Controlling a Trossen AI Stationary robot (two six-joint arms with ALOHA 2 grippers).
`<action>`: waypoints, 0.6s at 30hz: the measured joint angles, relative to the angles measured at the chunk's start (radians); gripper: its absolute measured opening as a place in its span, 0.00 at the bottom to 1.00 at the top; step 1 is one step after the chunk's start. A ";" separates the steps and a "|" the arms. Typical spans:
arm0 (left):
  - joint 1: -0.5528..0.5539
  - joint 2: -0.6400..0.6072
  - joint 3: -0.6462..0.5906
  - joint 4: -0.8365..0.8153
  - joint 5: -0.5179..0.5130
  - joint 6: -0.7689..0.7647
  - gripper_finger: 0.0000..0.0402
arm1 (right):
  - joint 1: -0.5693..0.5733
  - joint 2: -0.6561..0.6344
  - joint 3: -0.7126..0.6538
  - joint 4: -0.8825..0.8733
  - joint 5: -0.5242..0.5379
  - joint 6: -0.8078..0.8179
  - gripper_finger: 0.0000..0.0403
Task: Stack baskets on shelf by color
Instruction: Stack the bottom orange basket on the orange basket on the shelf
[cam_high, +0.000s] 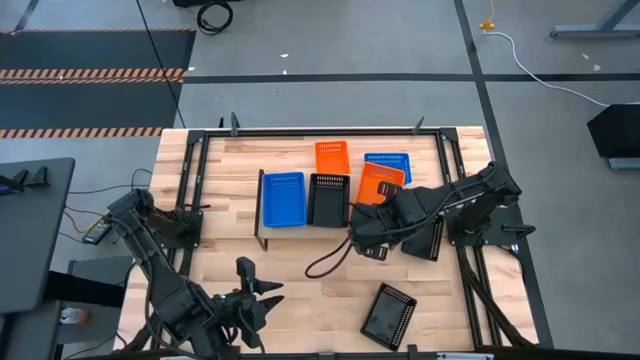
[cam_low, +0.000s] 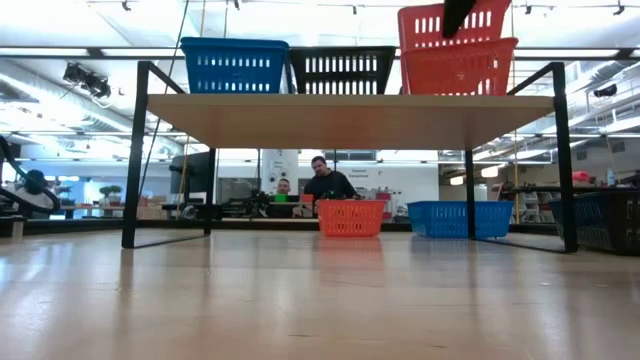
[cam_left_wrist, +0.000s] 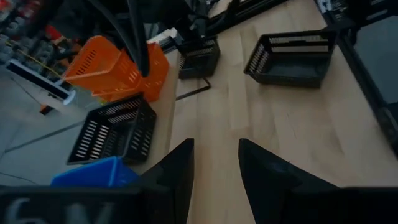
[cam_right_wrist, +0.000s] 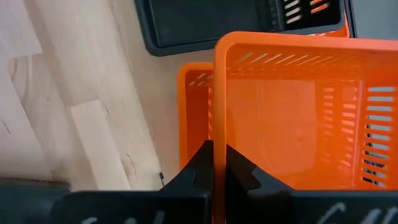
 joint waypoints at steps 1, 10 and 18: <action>0.000 0.000 0.000 0.000 0.004 -0.006 0.33 | 0.000 0.000 0.000 0.000 0.000 -0.001 0.05; 0.000 0.000 0.000 0.001 0.005 -0.014 0.33 | 0.019 0.000 0.000 0.000 -0.004 -0.038 0.15; 0.000 0.000 0.000 0.002 0.005 -0.021 0.33 | 0.047 0.000 -0.007 0.004 0.011 -0.053 0.25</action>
